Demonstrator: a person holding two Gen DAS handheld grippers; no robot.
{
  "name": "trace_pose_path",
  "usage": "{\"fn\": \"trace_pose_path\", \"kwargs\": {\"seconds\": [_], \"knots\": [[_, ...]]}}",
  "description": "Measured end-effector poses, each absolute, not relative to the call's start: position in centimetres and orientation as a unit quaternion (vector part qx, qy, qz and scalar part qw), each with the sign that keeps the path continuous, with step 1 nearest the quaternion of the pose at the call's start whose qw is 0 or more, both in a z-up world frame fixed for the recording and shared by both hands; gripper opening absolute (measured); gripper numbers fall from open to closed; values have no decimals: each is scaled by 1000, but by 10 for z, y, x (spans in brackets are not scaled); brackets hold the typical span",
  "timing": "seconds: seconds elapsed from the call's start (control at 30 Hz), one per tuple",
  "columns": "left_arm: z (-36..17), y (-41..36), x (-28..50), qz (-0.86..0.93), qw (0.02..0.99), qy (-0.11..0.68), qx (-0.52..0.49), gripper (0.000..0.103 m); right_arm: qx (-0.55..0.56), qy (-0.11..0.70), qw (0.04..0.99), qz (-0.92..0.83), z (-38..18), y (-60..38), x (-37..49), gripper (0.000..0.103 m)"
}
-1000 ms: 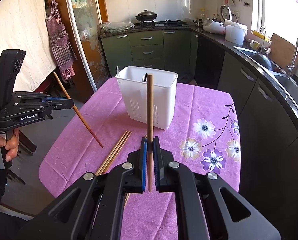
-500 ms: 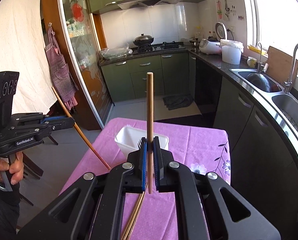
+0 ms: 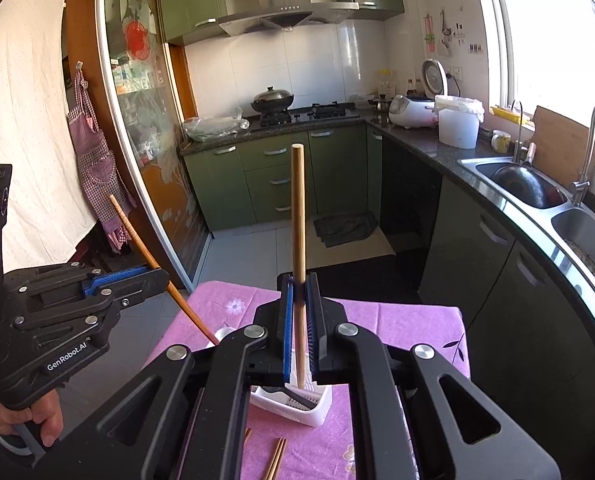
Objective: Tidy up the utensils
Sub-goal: 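Lower the chopsticks into the holder and open both tools, then grasp another wooden chopstick with the left tool while the right tool grasps one too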
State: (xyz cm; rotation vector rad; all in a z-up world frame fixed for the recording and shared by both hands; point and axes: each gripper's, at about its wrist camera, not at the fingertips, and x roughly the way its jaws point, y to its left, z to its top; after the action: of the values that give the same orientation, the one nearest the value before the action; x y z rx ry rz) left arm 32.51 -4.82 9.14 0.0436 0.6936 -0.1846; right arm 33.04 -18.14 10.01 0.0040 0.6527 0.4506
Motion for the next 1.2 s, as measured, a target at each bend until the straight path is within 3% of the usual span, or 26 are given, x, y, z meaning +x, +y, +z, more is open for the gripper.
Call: {"fn": "trace_pose_path", "kwargs": {"seconds": [0.23, 0.37, 0.47, 0.57, 0.63, 0.87, 0.97, 1.2], "knots": [[49, -40, 333, -96, 915, 392, 19, 7, -10, 349, 909, 225, 68, -173, 329, 7], [55, -40, 327, -100, 914, 392, 16, 16, -13, 333, 914, 230, 86, -178, 310, 8], [66, -40, 311, -107, 917, 383, 16, 18, -15, 318, 918, 237, 100, -187, 282, 15], [68, -39, 288, -109, 916, 385, 22, 31, -28, 325, 915, 239, 98, -195, 257, 22], [57, -38, 274, -111, 908, 403, 26, 31, -41, 340, 910, 235, 86, -200, 242, 27], [-39, -31, 241, -125, 842, 524, 9, 31, -79, 420, 876, 224, 5, -220, 211, 28], [-84, -31, 242, -124, 807, 577, 3, 19, -78, 451, 862, 216, -27, -231, 210, 32], [-133, -37, 260, -105, 776, 622, -7, 17, -75, 490, 842, 212, -65, -243, 212, 32]]}}
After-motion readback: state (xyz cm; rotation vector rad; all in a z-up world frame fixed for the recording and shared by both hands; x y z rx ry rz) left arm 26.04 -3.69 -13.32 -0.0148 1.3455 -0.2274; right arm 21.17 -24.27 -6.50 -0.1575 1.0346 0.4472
